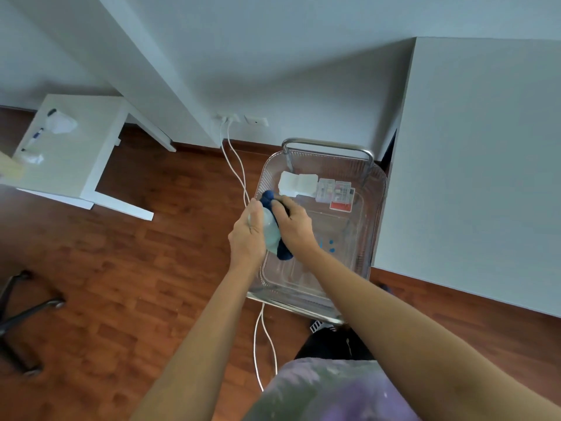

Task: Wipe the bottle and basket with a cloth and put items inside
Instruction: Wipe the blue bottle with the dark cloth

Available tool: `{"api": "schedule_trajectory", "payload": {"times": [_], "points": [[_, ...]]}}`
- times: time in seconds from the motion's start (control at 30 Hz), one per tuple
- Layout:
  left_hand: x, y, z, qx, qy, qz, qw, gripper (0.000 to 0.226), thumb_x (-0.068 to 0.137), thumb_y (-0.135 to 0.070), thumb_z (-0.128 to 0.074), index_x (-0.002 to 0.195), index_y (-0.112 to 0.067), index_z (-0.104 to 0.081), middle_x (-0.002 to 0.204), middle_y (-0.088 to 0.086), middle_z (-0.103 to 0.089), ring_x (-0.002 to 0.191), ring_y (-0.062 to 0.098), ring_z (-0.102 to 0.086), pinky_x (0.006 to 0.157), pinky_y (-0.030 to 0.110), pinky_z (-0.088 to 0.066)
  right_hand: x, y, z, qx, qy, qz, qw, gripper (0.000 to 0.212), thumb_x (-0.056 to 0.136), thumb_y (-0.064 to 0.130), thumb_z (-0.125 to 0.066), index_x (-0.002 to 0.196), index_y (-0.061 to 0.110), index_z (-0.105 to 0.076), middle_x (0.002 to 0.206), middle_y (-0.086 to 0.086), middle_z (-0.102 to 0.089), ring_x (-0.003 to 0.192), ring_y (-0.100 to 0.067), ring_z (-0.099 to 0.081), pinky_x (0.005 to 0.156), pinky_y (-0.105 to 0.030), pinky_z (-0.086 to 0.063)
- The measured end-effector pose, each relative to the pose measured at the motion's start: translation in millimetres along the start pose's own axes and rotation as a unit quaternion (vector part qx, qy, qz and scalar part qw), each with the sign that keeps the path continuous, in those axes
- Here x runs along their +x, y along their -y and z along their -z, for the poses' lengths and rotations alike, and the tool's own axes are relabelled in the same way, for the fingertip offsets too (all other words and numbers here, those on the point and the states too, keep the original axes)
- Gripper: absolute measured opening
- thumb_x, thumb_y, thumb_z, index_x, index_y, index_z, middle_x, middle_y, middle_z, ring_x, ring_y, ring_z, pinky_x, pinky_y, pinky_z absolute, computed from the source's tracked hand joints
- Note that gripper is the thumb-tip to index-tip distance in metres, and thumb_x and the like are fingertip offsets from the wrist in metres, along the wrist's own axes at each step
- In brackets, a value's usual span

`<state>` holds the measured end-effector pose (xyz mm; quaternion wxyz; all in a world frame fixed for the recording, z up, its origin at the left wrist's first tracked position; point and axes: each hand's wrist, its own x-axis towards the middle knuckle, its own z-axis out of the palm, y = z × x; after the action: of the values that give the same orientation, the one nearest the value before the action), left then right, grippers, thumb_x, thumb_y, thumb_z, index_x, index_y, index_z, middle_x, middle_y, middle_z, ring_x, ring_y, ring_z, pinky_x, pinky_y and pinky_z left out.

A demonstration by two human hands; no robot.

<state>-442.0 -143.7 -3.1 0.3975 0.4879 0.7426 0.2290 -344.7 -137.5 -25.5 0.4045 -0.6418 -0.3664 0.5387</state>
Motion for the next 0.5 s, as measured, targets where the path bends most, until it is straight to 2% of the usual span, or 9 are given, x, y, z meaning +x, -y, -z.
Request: {"api": "schedule_trajectory", "payload": {"times": [0.13, 0.23, 0.3, 0.4, 0.47, 0.5], "points": [[-2, -1, -1, -0.007, 0.009, -0.004, 1.0, 0.054, 0.094, -0.061, -0.029, 0.135, -0.034, -0.053, 0.12, -0.001, -0.061, 0.107, 0.018, -0.057, 0.087, 0.028, -0.045, 22, 6, 7, -0.006, 0.049, -0.028, 0.998, 0.021, 0.09, 0.033, -0.05, 0.085, 0.028, -0.07, 0.076, 0.006, -0.066, 0.073, -0.01, -0.059, 0.064, -0.024, -0.047], [-6, -1, -2, -0.022, 0.026, -0.002, 0.999, 0.056, 0.093, -0.065, -0.027, 0.137, -0.039, -0.048, 0.125, -0.002, -0.057, 0.113, 0.019, -0.056, 0.098, 0.038, -0.051, 31, 8, 13, 0.027, 0.072, -0.099, 0.992, 0.026, 0.091, 0.033, -0.05, 0.076, 0.022, -0.068, 0.081, -0.003, -0.067, 0.083, -0.024, -0.062, 0.075, -0.035, -0.051], [-7, 0, 3, -0.041, 0.047, -0.004, 0.998, 0.054, 0.094, -0.064, -0.029, 0.141, -0.04, -0.044, 0.126, -0.005, -0.052, 0.12, 0.021, -0.053, 0.102, 0.046, -0.048, 31, 5, 20, 0.077, 0.049, -0.168, 0.981, 0.029, 0.092, 0.034, -0.049, 0.072, 0.018, -0.063, 0.079, -0.007, -0.065, 0.087, -0.028, -0.06, 0.074, -0.037, -0.05], [-2, 1, 12, -0.079, 0.075, -0.003, 0.994, 0.052, 0.097, -0.057, -0.034, 0.145, -0.039, -0.036, 0.144, -0.005, -0.045, 0.132, 0.021, -0.044, 0.109, 0.05, -0.041, 22, -3, 35, 0.178, 0.002, -0.281, 0.943, 0.03, 0.089, 0.042, -0.049, 0.084, 0.016, -0.061, 0.085, -0.008, -0.068, 0.088, -0.026, -0.063, 0.083, -0.039, -0.052], [0, -3, 9, -0.11, 0.063, 0.013, 0.992, 0.052, 0.097, -0.05, -0.04, 0.148, -0.038, -0.032, 0.15, -0.005, -0.039, 0.129, 0.017, -0.046, 0.108, 0.048, -0.042, 11, -12, 37, 0.208, -0.002, -0.275, 0.939, 0.03, 0.085, 0.045, -0.049, 0.087, 0.02, -0.065, 0.093, -0.007, -0.071, 0.093, -0.026, -0.065, 0.088, -0.041, -0.053], [1, -7, 5, -0.133, 0.048, 0.032, 0.989, 0.053, 0.097, -0.047, -0.043, 0.148, -0.038, -0.032, 0.148, -0.004, -0.041, 0.125, 0.017, -0.049, 0.106, 0.047, -0.045, 5, -14, 34, 0.205, 0.003, -0.239, 0.949, 0.029, 0.083, 0.045, -0.049, 0.085, 0.022, -0.067, 0.095, -0.005, -0.071, 0.095, -0.025, -0.065, 0.086, -0.041, -0.054]]}}
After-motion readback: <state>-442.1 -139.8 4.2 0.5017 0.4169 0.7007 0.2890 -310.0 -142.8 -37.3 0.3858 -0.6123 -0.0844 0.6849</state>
